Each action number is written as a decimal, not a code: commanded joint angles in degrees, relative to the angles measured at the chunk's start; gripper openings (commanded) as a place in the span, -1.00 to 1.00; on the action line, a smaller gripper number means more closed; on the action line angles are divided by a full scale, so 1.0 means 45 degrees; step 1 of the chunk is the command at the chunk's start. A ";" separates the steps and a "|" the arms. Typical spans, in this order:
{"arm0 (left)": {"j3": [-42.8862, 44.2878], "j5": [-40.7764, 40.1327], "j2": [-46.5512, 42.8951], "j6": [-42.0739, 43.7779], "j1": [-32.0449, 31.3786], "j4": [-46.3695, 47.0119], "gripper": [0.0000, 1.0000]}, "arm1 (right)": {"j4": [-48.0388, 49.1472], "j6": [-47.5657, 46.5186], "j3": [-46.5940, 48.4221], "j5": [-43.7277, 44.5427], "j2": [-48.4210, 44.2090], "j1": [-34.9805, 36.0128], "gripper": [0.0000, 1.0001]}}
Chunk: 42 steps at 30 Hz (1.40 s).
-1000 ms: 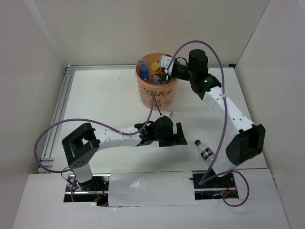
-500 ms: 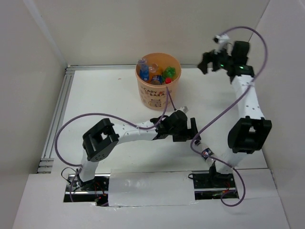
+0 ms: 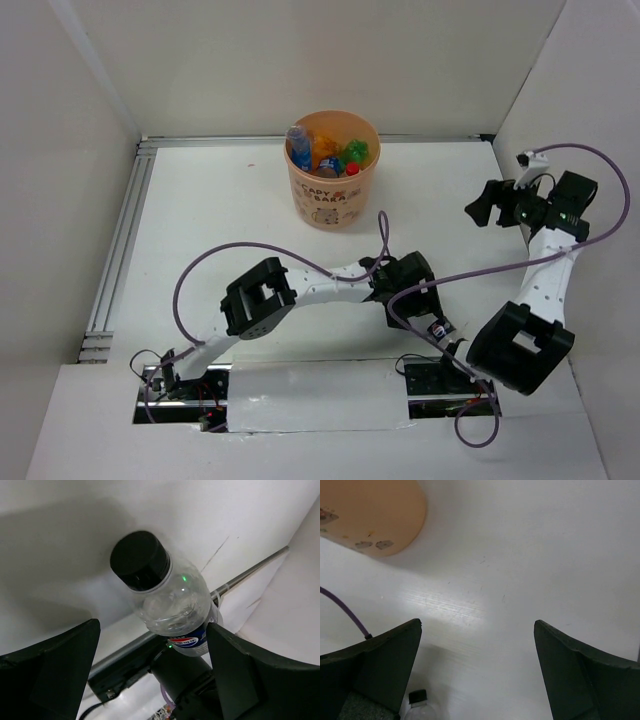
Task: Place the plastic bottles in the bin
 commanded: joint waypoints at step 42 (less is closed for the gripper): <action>0.1479 -1.1433 -0.5347 0.9678 0.5210 0.3022 -0.77 | -0.5426 -0.7235 -0.2242 -0.2115 0.0487 -0.0159 0.30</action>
